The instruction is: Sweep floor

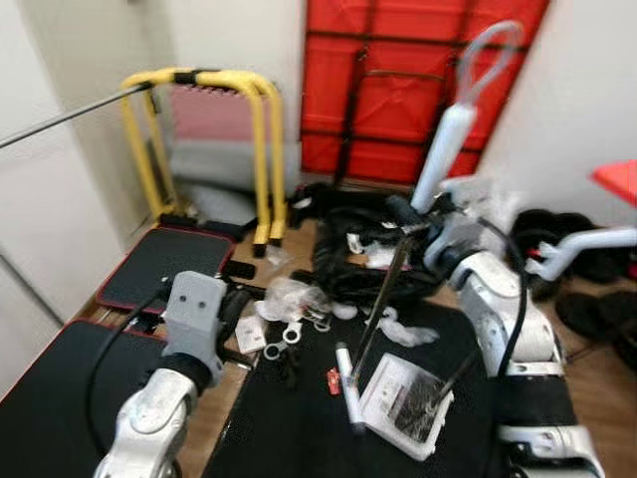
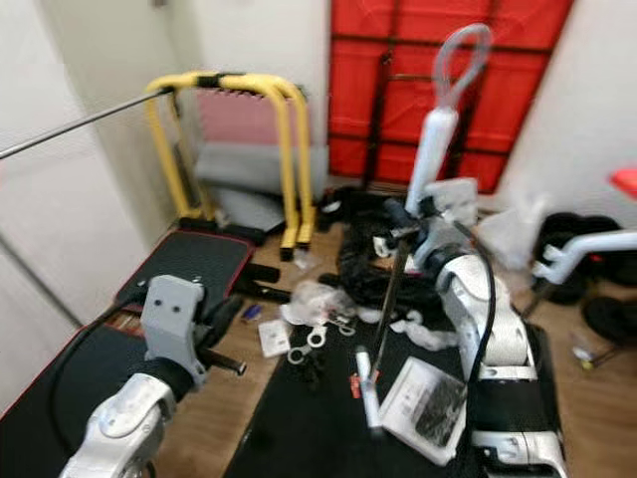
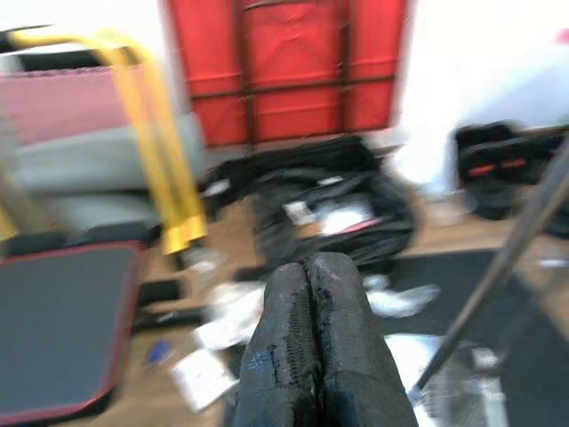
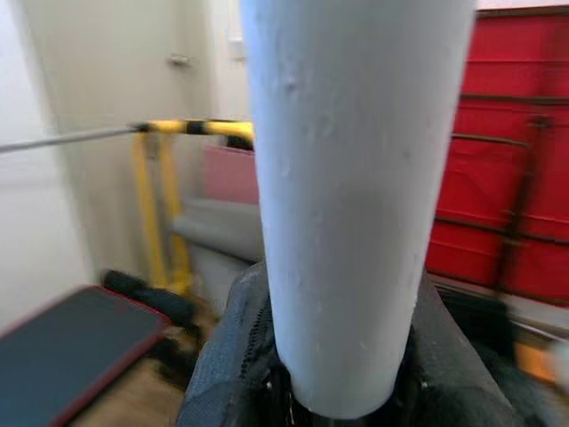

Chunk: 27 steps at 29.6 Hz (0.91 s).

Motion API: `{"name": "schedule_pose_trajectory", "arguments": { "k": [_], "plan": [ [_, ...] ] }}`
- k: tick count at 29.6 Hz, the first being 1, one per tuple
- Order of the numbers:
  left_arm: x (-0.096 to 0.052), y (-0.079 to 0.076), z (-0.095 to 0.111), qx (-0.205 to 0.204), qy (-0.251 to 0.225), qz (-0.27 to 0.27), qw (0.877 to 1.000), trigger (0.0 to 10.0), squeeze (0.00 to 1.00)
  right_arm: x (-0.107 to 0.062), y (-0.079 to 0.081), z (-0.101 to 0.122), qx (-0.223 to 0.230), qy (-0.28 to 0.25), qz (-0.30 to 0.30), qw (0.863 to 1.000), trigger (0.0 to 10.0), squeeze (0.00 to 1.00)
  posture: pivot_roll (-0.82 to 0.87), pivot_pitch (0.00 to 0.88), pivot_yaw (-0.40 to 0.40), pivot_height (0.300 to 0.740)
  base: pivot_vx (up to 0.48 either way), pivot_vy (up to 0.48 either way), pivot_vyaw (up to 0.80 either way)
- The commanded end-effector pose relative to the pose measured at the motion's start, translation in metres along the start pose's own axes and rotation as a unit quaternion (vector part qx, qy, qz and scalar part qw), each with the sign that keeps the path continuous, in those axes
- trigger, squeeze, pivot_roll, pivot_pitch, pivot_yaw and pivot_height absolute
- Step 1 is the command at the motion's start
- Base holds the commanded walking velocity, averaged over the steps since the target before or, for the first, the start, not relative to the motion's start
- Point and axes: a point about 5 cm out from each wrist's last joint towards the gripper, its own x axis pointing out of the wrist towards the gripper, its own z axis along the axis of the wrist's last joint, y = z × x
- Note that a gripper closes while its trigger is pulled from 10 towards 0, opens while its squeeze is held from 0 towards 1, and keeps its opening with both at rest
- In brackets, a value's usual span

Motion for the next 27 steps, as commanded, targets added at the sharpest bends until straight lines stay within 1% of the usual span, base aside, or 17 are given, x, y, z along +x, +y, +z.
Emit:
{"name": "schedule_pose_trajectory", "arguments": {
  "k": [1,4,7,9,11,12,15,20,21,24,27],
  "plan": [
    [0.0,0.005,-0.002,0.006,0.001,0.023,1.0,10.0,0.0,0.001,0.006,0.007,-0.012,-0.033,0.007,0.999,10.0,0.0,-0.08,0.0,-0.062,0.74,0.0,0.0,-0.8],
    [0.0,0.01,0.001,0.0,-0.01,0.034,0.999,10.0,0.0,0.001,0.007,0.006,-0.009,-0.045,0.008,0.999,10.0,0.0,-0.08,0.0,-0.064,0.74,0.0,0.0,-0.67],
    [-0.001,0.016,0.006,-0.017,-0.03,0.048,0.998,10.0,0.0,0.0,0.015,0.007,0.008,-0.05,0.038,0.998,10.0,0.0,-0.09,0.0,-0.062,0.74,0.0,0.0,0.0],
    [-0.001,0.019,0.006,-0.018,-0.032,0.052,0.998,10.0,0.0,0.0,0.017,0.006,0.015,-0.052,0.045,0.998,10.0,0.0,-0.09,0.0,-0.061,0.74,0.0,0.0,0.0],
    [-0.001,0.02,0.006,-0.019,-0.032,0.052,0.998,10.0,0.0,0.0,0.019,0.005,0.013,-0.045,0.05,0.998,10.0,0.0,-0.09,0.0,-0.06,0.74,0.0,0.0,0.0],
    [-0.001,0.02,0.007,-0.021,-0.035,0.05,0.998,10.0,0.0,0.0,0.021,0.003,0.021,-0.038,0.058,0.997,10.0,0.0,-0.09,0.0,-0.06,0.74,0.289,0.0,-0.8],
    [-0.001,0.019,0.007,-0.021,-0.036,0.049,0.998,10.0,0.0,-0.001,0.022,0.003,0.021,-0.043,0.059,0.997,10.0,0.0,-0.08,0.0,-0.06,0.74,0.326,0.0,-0.8],
    [-0.001,0.019,0.007,-0.024,-0.038,0.046,0.998,10.0,0.0,-0.001,0.023,0.005,0.031,-0.057,0.068,0.996,10.0,0.0,-0.08,0.0,-0.058,0.74,0.362,0.0,0.0],
    [-0.001,0.019,0.008,-0.027,-0.039,0.044,0.998,10.0,0.0,-0.002,0.025,0.009,0.036,-0.065,0.085,0.994,10.0,0.0,-0.08,0.0,-0.056,0.74,0.36,0.0,0.0],
    [-0.001,0.019,0.008,-0.028,-0.041,0.043,0.998,10.0,0.0,-0.003,0.027,0.011,0.037,-0.07,0.101,0.992,10.0,0.0,-0.08,0.0,-0.056,0.74,0.36,0.0,0.0],
    [-0.001,0.018,0.008,-0.029,-0.042,0.04,0.998,10.0,0.0,-0.003,0.026,0.012,0.043,-0.072,0.098,0.992,10.0,0.0,-0.08,0.0,-0.056,0.74,0.358,0.0,0.8]
  ]
}}
